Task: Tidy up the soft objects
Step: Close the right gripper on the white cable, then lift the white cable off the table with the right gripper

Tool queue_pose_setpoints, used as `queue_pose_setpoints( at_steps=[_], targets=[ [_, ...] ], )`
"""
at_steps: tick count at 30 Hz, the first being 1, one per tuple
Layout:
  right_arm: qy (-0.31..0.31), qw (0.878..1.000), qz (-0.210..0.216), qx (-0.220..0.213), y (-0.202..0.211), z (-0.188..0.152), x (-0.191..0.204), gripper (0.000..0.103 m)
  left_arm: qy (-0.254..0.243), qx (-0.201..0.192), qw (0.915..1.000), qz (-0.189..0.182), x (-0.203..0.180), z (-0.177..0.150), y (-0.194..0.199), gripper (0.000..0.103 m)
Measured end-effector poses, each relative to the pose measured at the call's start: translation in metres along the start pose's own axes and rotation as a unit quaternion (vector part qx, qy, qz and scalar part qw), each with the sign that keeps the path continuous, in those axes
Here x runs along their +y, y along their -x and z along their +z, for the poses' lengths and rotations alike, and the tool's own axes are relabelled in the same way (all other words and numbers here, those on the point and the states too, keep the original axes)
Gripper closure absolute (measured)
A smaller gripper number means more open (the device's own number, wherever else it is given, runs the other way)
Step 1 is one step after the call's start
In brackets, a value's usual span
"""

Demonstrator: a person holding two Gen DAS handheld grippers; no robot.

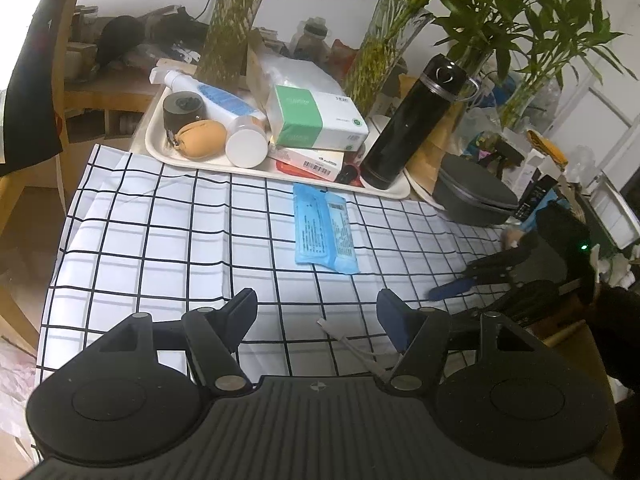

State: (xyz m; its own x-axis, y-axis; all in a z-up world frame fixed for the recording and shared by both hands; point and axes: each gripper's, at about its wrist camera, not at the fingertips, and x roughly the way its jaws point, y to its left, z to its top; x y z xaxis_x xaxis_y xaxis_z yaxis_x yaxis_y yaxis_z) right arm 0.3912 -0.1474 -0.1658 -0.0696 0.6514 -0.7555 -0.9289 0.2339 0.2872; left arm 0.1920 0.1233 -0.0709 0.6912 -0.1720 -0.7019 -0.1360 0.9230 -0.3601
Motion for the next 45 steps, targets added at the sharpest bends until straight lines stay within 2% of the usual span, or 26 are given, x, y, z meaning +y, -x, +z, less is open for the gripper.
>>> queue_pose_setpoints(
  at_steps=[5, 10, 11, 12, 14, 17, 22, 26, 32, 35, 37, 38, 39, 40, 42, 45],
  targets=[
    [0.042, 0.999, 0.028, 0.009, -0.021, 0.001, 0.006, 0.048, 0.003, 0.002, 1.0000, 0.002, 0.001, 0.001, -0.002, 0.038],
    [0.082, 0.996, 0.031, 0.016, -0.034, 0.001, 0.017, 0.064, 0.002, 0.004, 1.0000, 0.004, 0.000, 0.001, -0.003, 0.038],
    [0.089, 0.996, 0.029, 0.016, -0.035, 0.001, 0.018, 0.075, 0.001, 0.004, 1.0000, 0.005, 0.000, 0.000, -0.003, 0.038],
    [0.095, 0.995, 0.028, 0.017, -0.036, 0.002, 0.019, 0.091, 0.001, 0.005, 1.0000, 0.006, 0.000, 0.000, -0.003, 0.038],
    [0.102, 0.994, 0.028, 0.021, -0.038, 0.001, 0.021, 0.096, 0.001, 0.006, 0.9999, 0.008, 0.000, 0.000, -0.003, 0.038],
    [0.102, 0.995, 0.009, 0.009, -0.035, 0.002, 0.020, 0.098, 0.001, 0.007, 0.9999, 0.010, 0.001, 0.000, -0.003, 0.038],
    [0.072, 0.995, -0.042, -0.053, -0.010, 0.011, 0.004, 0.098, 0.001, 0.006, 0.9999, 0.012, 0.002, 0.000, -0.003, 0.038],
    [0.062, 0.992, -0.069, -0.081, 0.005, 0.016, -0.003, 0.098, 0.001, 0.008, 0.9999, 0.015, 0.002, 0.000, -0.003, 0.038],
    [0.040, 0.990, -0.109, -0.085, 0.009, 0.016, -0.014, 0.097, 0.001, 0.008, 0.9998, 0.017, 0.002, 0.000, -0.003, 0.038],
    [0.034, 0.988, -0.129, -0.072, 0.005, 0.017, -0.016, 0.096, 0.000, 0.009, 0.9998, 0.016, 0.002, 0.000, -0.003, 0.038],
    [0.030, 0.989, -0.139, -0.047, 0.004, 0.015, -0.017, 0.095, 0.001, 0.009, 0.9998, 0.017, 0.002, 0.000, -0.003, 0.038],
    [0.030, 0.988, -0.149, -0.032, 0.003, 0.016, -0.018, 0.089, 0.001, 0.009, 0.9998, 0.017, 0.002, 0.000, -0.003, 0.038],
    [0.031, 0.987, -0.156, -0.021, 0.002, 0.015, -0.019, 0.078, 0.001, 0.009, 0.9998, 0.017, 0.002, 0.000, -0.003, 0.038],
    [0.033, 0.986, -0.162, -0.014, 0.002, 0.014, -0.019, 0.071, 0.001, 0.009, 0.9998, 0.016, 0.002, 0.000, -0.003, 0.038],
    [0.048, 0.987, -0.155, -0.017, 0.006, 0.010, -0.017, 0.046, 0.001, 0.008, 0.9998, 0.016, 0.003, 0.000, -0.003, 0.038],
    [0.089, 0.989, -0.118, -0.022, 0.014, 0.004, -0.006, 0.036, 0.001, 0.008, 0.9998, 0.017, 0.003, 0.000, -0.003, 0.038]
  ],
)
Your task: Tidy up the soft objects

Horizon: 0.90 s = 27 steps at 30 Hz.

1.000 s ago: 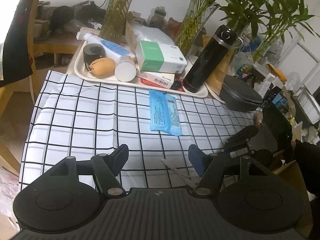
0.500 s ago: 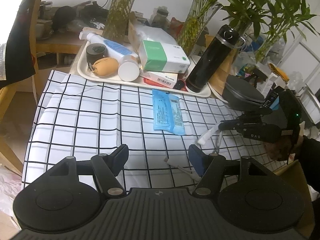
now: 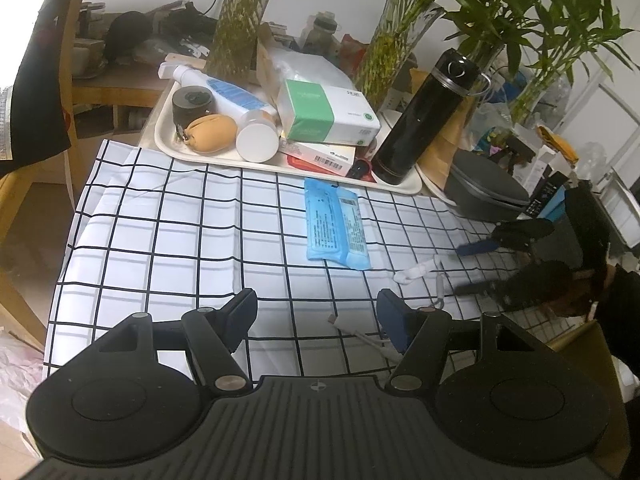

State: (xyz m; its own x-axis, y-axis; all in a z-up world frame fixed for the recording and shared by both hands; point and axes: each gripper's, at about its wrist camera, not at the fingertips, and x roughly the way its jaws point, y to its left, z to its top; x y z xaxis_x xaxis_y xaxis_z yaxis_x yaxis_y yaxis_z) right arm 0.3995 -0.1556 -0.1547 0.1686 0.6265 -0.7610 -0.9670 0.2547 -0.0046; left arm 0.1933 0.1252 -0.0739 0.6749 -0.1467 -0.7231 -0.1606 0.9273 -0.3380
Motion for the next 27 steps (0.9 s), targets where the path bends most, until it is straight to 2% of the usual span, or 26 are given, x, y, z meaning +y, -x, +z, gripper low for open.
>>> queue_pose_setpoints(
  at_steps=[5, 8, 12, 14, 18, 21, 25, 27],
  targets=[
    [0.063, 0.997, 0.030, 0.041, -0.012, -0.005, 0.016, 0.036, 0.000, 0.000, 1.0000, 0.002, 0.000, 0.000, 0.000, 0.038],
    [0.056, 0.996, 0.042, 0.060, -0.023, -0.008, 0.018, 0.038, 0.000, 0.000, 1.0000, 0.002, 0.000, 0.000, -0.001, 0.038],
    [0.050, 0.996, 0.025, 0.073, -0.029, -0.010, 0.017, 0.039, -0.002, 0.000, 1.0000, -0.003, -0.001, 0.001, -0.001, 0.038],
    [0.015, 0.996, 0.035, 0.082, -0.031, -0.011, 0.010, 0.039, -0.020, -0.002, 0.9997, -0.015, -0.003, 0.004, 0.000, 0.038],
    [-0.084, 0.993, 0.057, 0.059, -0.031, -0.011, -0.004, 0.038, -0.056, -0.024, 0.9977, -0.028, -0.007, 0.014, 0.000, 0.038],
    [-0.114, 0.991, 0.051, 0.048, -0.035, -0.008, -0.001, 0.039, -0.076, -0.010, 0.9964, -0.037, -0.006, 0.022, -0.015, 0.038],
    [-0.138, 0.989, 0.019, 0.040, -0.036, -0.005, 0.000, 0.052, -0.099, 0.005, 0.9941, -0.044, -0.004, 0.026, -0.035, 0.038],
    [-0.148, 0.988, -0.004, 0.036, -0.036, -0.005, 0.000, 0.068, -0.111, 0.010, 0.9926, -0.048, -0.004, 0.025, -0.042, 0.038]
  ],
)
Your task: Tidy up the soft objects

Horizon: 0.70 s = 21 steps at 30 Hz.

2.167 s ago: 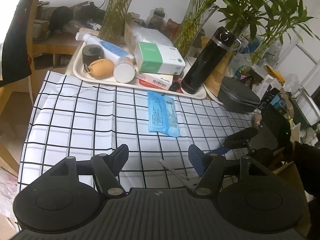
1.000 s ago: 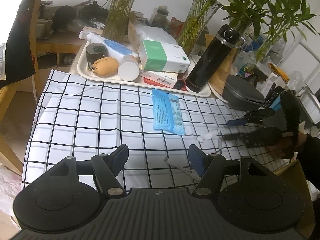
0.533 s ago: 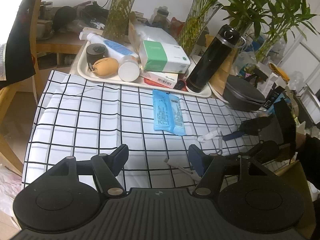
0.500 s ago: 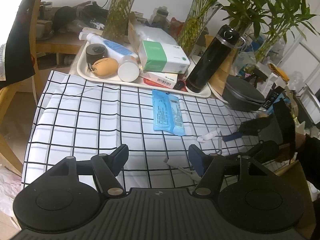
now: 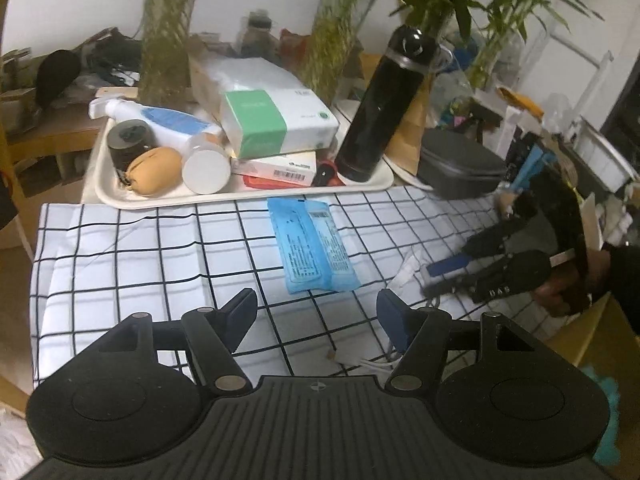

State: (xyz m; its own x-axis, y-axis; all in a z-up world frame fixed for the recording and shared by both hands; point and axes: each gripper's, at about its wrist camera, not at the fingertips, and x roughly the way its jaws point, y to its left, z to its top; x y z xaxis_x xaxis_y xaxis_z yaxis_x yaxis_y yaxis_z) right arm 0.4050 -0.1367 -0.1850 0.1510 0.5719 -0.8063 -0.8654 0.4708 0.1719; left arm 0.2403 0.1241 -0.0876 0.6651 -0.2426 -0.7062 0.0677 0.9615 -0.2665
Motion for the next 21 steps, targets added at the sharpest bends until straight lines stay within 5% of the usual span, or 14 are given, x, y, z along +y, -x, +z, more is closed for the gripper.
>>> queue_pose_setpoints(
  at_steps=[5, 13, 21],
  targets=[
    [0.051, 0.997, -0.060, 0.009, -0.002, -0.002, 0.011, 0.093, -0.055, 0.010, 0.9984, -0.013, -0.003, -0.003, -0.014, 0.038],
    [0.048, 0.996, -0.070, 0.019, 0.018, -0.012, -0.004, 0.093, -0.107, 0.047, 0.9908, -0.069, 0.005, -0.008, -0.046, 0.038],
    [0.001, 0.996, -0.082, -0.031, 0.058, -0.014, -0.027, 0.093, -0.231, 0.066, 0.9648, -0.107, -0.006, -0.026, -0.072, 0.038]
  ],
)
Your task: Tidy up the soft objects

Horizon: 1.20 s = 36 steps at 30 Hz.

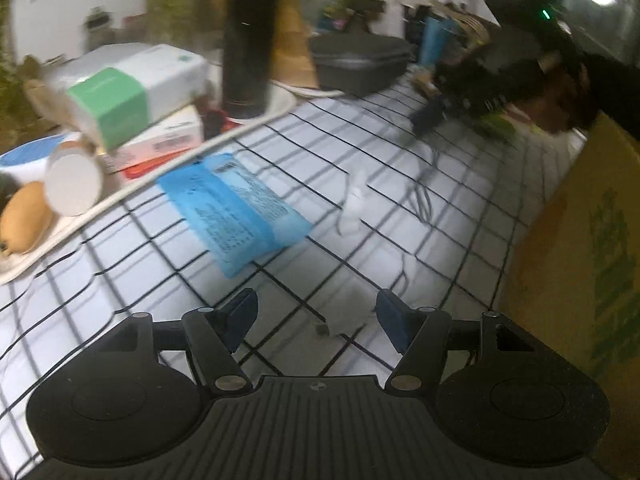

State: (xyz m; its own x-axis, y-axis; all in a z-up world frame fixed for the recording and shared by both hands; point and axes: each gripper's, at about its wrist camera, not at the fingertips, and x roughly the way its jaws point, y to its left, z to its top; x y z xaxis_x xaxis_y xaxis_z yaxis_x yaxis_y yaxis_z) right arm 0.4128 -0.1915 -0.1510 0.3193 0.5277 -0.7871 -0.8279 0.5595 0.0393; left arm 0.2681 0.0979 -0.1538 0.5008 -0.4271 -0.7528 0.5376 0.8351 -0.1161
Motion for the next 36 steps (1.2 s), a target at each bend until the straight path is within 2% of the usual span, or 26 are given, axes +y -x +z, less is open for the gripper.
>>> queue_pose_setpoints(
  at_steps=[7, 9, 14, 18, 23, 28, 30, 36],
  targets=[
    [-0.017, 1.000, 0.006, -0.014, 0.007, 0.001, -0.006, 0.093, -0.061, 0.005, 0.9976, -0.032, -0.005, -0.002, -0.016, 0.040],
    [-0.014, 1.000, 0.009, -0.014, 0.005, 0.001, -0.002, 0.093, -0.080, 0.013, 0.9960, -0.039, -0.007, -0.002, -0.024, 0.044],
    [-0.014, 1.000, 0.012, -0.015, 0.005, 0.001, 0.000, 0.093, -0.136, 0.008, 0.9901, -0.034, -0.015, -0.007, -0.026, 0.049],
    [-0.020, 1.000, 0.012, -0.019, 0.005, 0.001, -0.003, 0.093, -0.158, 0.009, 0.9864, -0.042, -0.021, -0.008, -0.025, 0.066],
    [-0.022, 0.999, 0.016, -0.019, 0.005, 0.002, -0.002, 0.093, -0.157, 0.017, 0.9867, -0.037, -0.021, -0.006, -0.024, 0.082],
    [-0.022, 0.999, 0.016, -0.018, 0.005, 0.001, -0.002, 0.093, -0.153, 0.026, 0.9875, -0.028, -0.022, -0.004, -0.026, 0.083],
    [-0.022, 0.999, 0.015, -0.018, 0.005, 0.001, -0.002, 0.093, -0.153, 0.028, 0.9877, -0.019, -0.022, -0.003, -0.026, 0.093],
    [-0.025, 1.000, 0.008, -0.014, 0.004, -0.001, -0.003, 0.093, -0.145, 0.031, 0.9889, -0.006, -0.020, -0.003, -0.025, 0.093]
  ],
)
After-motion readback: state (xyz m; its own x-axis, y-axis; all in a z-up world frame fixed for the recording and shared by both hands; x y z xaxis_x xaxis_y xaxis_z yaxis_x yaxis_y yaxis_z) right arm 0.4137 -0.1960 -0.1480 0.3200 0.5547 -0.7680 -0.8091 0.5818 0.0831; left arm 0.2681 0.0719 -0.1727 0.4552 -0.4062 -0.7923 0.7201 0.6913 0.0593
